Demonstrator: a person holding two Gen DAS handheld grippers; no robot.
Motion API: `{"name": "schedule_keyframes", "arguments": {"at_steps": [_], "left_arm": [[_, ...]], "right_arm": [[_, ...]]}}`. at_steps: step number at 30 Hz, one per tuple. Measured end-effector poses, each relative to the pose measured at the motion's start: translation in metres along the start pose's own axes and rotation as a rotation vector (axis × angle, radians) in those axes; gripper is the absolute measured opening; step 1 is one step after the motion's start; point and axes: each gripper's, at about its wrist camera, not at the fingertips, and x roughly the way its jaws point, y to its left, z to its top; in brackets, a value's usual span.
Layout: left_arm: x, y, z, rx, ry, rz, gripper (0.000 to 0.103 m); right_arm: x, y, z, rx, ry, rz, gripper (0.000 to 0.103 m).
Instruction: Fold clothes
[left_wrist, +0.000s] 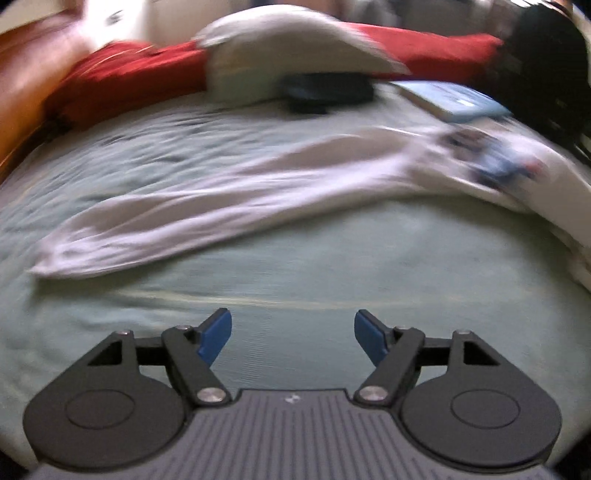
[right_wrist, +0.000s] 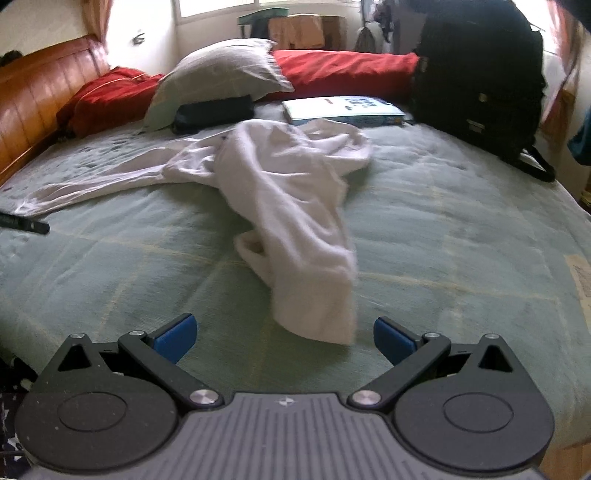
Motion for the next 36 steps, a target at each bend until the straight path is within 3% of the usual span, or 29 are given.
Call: {"name": "schedule_keyframes", "arguments": {"at_steps": [10, 17, 24, 31, 36], "left_arm": [[-0.036, -0.148, -0.005, 0.220, -0.075, -0.168, 0.080], [-0.060, -0.237, 0.002, 0.358, -0.160, -0.214, 0.083], [-0.055, -0.290, 0.014, 0.383, -0.160, -0.268, 0.084], [-0.052, -0.333, 0.014, 0.397, -0.150, -0.357, 0.084], [-0.043, -0.344, 0.011, 0.344, -0.116, -0.383, 0.084]], "right_arm": [[0.011, -0.068, -0.019, 0.086, 0.024, -0.136, 0.103], [0.039, -0.090, -0.031, 0.110, 0.077, -0.159, 0.103], [0.038, -0.095, -0.045, 0.080, 0.026, -0.115, 0.103], [0.009, -0.107, -0.060, 0.084, -0.043, -0.056, 0.103], [-0.005, -0.120, -0.064, 0.137, -0.084, -0.027, 0.103]]}}
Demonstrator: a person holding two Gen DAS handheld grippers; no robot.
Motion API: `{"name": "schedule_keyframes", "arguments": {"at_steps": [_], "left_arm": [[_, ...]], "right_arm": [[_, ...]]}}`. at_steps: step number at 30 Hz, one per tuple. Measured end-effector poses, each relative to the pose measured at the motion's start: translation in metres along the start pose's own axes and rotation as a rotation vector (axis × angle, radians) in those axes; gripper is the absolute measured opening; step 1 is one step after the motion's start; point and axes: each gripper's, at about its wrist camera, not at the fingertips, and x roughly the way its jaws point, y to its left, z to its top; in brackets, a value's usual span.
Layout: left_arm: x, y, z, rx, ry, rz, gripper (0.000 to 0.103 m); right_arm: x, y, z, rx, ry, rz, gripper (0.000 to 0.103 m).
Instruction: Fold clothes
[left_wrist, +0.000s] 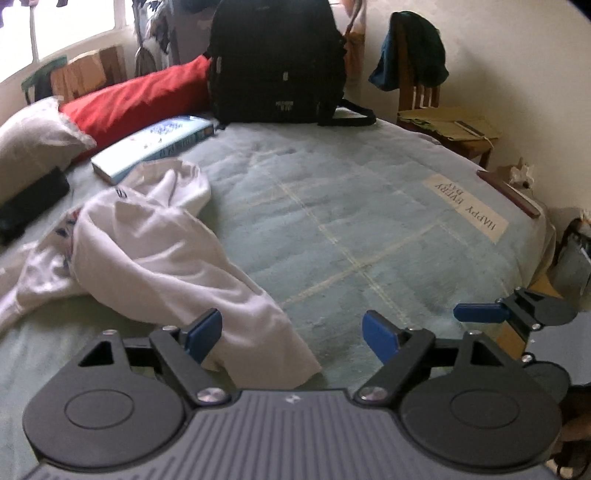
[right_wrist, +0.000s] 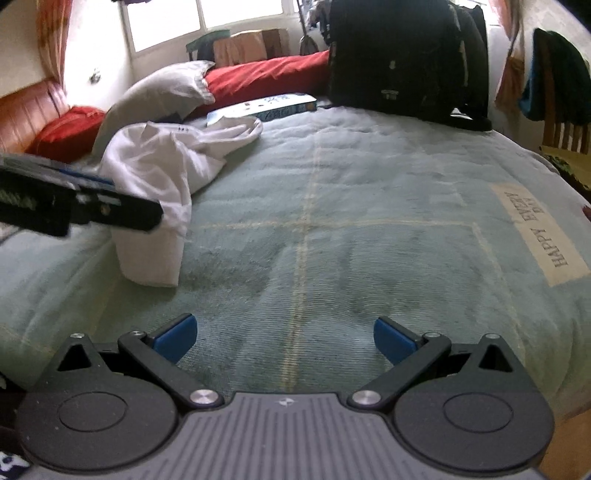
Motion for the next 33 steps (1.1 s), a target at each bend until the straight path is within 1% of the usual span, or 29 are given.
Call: {"name": "schedule_keyframes", "arguments": {"at_steps": [2, 4, 7, 10, 14, 19, 21, 23, 25, 26, 27, 31, 33], "left_arm": [[-0.003, 0.002, -0.004, -0.014, -0.001, 0.000, 0.084], [-0.008, 0.006, -0.008, -0.024, -0.001, 0.005, 0.084], [-0.018, 0.016, -0.014, -0.037, -0.003, 0.052, 0.084], [-0.029, 0.029, -0.018, -0.052, -0.020, 0.120, 0.085], [-0.041, 0.047, -0.027, -0.101, -0.032, 0.127, 0.087], [-0.050, 0.065, -0.036, -0.134, -0.044, 0.163, 0.087], [-0.057, 0.074, -0.040, -0.152, -0.054, 0.174, 0.087], [-0.063, 0.084, -0.044, -0.176, -0.064, 0.184, 0.087], [-0.069, 0.095, -0.049, -0.204, -0.074, 0.197, 0.088], [-0.071, 0.102, -0.051, -0.220, -0.078, 0.205, 0.089], [-0.073, 0.107, -0.053, -0.234, -0.081, 0.212, 0.089], [-0.079, 0.129, -0.061, -0.283, -0.094, 0.232, 0.089], [-0.080, 0.138, -0.064, -0.305, -0.099, 0.239, 0.089]], "right_arm": [[-0.001, -0.003, 0.001, 0.016, -0.010, 0.006, 0.103], [0.000, -0.002, 0.003, 0.022, 0.000, 0.006, 0.103], [0.003, 0.002, 0.004, 0.030, 0.007, 0.021, 0.103], [0.006, 0.008, 0.007, 0.039, 0.005, 0.050, 0.103], [0.012, 0.021, 0.017, 0.010, -0.021, 0.064, 0.103], [0.038, 0.034, 0.046, -0.033, -0.043, -0.013, 0.103], [0.056, 0.035, 0.061, -0.047, -0.035, -0.044, 0.103], [0.076, 0.036, 0.075, -0.056, -0.005, -0.076, 0.103], [0.094, 0.037, 0.085, -0.052, 0.040, -0.051, 0.103], [0.100, 0.040, 0.089, -0.050, 0.067, -0.016, 0.103], [0.102, 0.045, 0.092, -0.047, 0.076, 0.013, 0.103], [0.097, 0.078, 0.099, -0.063, 0.072, 0.153, 0.103], [0.096, 0.099, 0.099, -0.098, 0.063, 0.190, 0.103]]}}
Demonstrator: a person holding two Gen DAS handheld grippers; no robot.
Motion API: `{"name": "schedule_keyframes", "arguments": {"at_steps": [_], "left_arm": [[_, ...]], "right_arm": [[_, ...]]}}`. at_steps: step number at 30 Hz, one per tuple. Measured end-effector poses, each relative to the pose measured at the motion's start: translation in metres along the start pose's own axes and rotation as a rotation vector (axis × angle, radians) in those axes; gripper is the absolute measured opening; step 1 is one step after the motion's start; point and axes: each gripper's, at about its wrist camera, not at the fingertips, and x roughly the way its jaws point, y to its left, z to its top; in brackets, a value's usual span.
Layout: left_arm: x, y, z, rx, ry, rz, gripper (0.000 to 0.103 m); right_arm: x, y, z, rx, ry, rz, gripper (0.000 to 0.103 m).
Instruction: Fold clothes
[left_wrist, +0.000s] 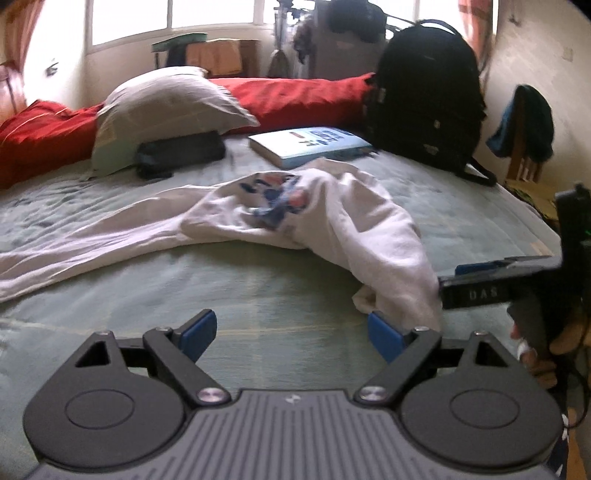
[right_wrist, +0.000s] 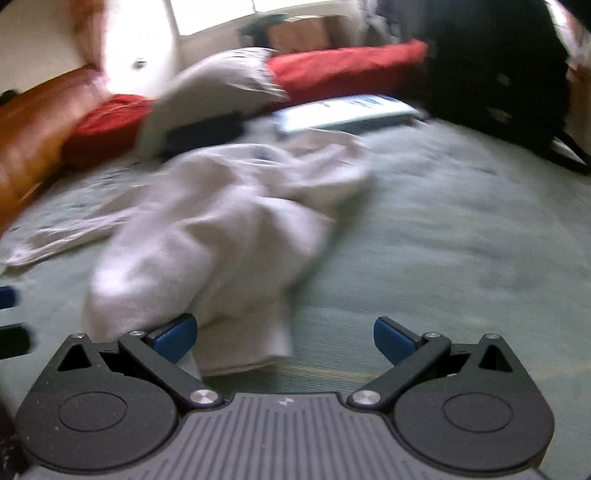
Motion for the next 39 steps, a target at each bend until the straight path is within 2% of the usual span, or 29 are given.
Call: {"name": "schedule_keyframes", "arguments": {"at_steps": [8, 11, 15, 21, 25, 29, 33, 35, 36, 39], "left_arm": [[-0.002, 0.029, -0.004, -0.063, -0.008, 0.029, 0.089], [-0.004, 0.035, -0.005, -0.081, -0.009, 0.037, 0.089], [0.000, 0.030, -0.006, -0.073, -0.001, 0.014, 0.090], [0.004, 0.008, -0.009, -0.020, 0.013, -0.034, 0.090], [0.005, -0.002, -0.012, 0.000, 0.022, -0.049, 0.090], [0.007, -0.004, -0.012, 0.007, 0.029, -0.044, 0.090], [0.009, -0.002, -0.011, 0.010, 0.031, -0.035, 0.090], [0.011, 0.000, -0.011, 0.007, 0.035, -0.036, 0.090], [0.012, 0.000, -0.012, 0.004, 0.039, -0.038, 0.090], [0.018, -0.001, -0.012, 0.007, 0.052, -0.043, 0.090]], "right_arm": [[0.025, 0.066, 0.003, -0.128, 0.016, 0.055, 0.103], [0.013, 0.065, 0.000, -0.131, 0.007, 0.069, 0.103], [-0.015, 0.041, -0.005, -0.074, -0.012, 0.079, 0.103], [-0.039, 0.006, -0.006, -0.035, -0.080, -0.040, 0.103], [-0.027, -0.015, 0.006, 0.036, -0.102, -0.071, 0.103], [-0.003, -0.018, 0.020, 0.057, -0.120, -0.096, 0.103], [0.019, -0.022, 0.028, 0.076, -0.078, -0.242, 0.103], [0.019, -0.027, 0.025, 0.096, -0.065, -0.283, 0.103], [0.019, -0.029, 0.024, 0.105, -0.061, -0.293, 0.103], [0.022, -0.030, 0.023, 0.122, -0.059, -0.238, 0.103]]}}
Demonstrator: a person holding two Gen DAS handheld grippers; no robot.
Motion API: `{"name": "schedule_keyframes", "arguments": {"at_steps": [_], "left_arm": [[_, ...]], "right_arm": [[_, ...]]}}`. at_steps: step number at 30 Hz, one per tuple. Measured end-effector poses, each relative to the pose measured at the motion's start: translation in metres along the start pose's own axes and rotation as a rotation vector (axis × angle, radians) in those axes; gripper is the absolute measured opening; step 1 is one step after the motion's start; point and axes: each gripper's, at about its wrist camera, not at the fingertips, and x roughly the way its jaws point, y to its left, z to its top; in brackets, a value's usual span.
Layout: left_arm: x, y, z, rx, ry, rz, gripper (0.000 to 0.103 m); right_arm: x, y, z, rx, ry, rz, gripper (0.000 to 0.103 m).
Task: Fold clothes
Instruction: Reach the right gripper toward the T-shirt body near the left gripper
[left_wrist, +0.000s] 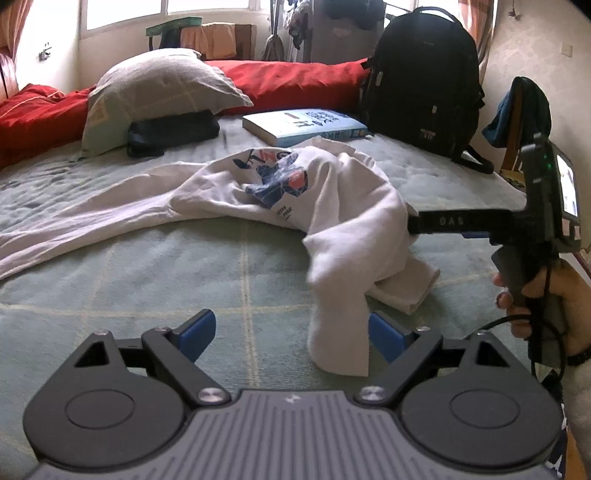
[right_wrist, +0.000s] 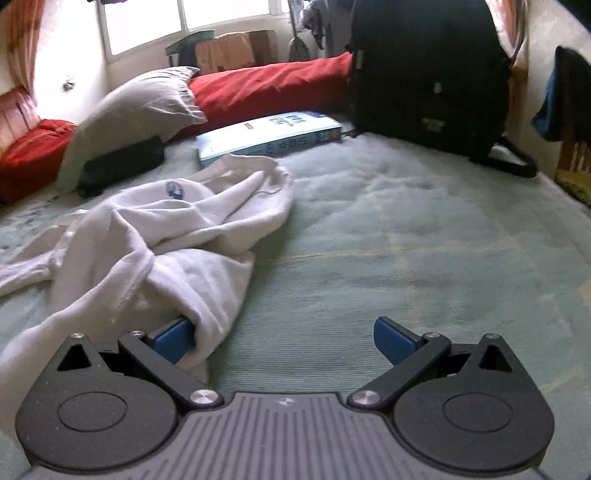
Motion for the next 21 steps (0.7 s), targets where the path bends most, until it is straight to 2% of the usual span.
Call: {"name": "schedule_keyframes", "arguments": {"at_steps": [3, 7, 17, 21], "left_arm": [[0.001, -0.002, -0.001, 0.009, 0.006, -0.008, 0.090], [-0.003, -0.001, 0.000, 0.007, -0.005, -0.004, 0.090], [-0.006, -0.006, -0.002, 0.021, -0.008, -0.020, 0.090], [-0.002, -0.011, 0.000, 0.030, -0.005, -0.053, 0.090]], "right_arm": [[0.013, 0.005, 0.002, -0.011, 0.014, -0.003, 0.103], [0.026, 0.002, 0.004, -0.027, 0.048, -0.065, 0.103], [-0.006, -0.019, 0.012, -0.051, -0.060, -0.250, 0.103], [-0.015, -0.009, 0.012, -0.098, -0.083, -0.223, 0.103]]}}
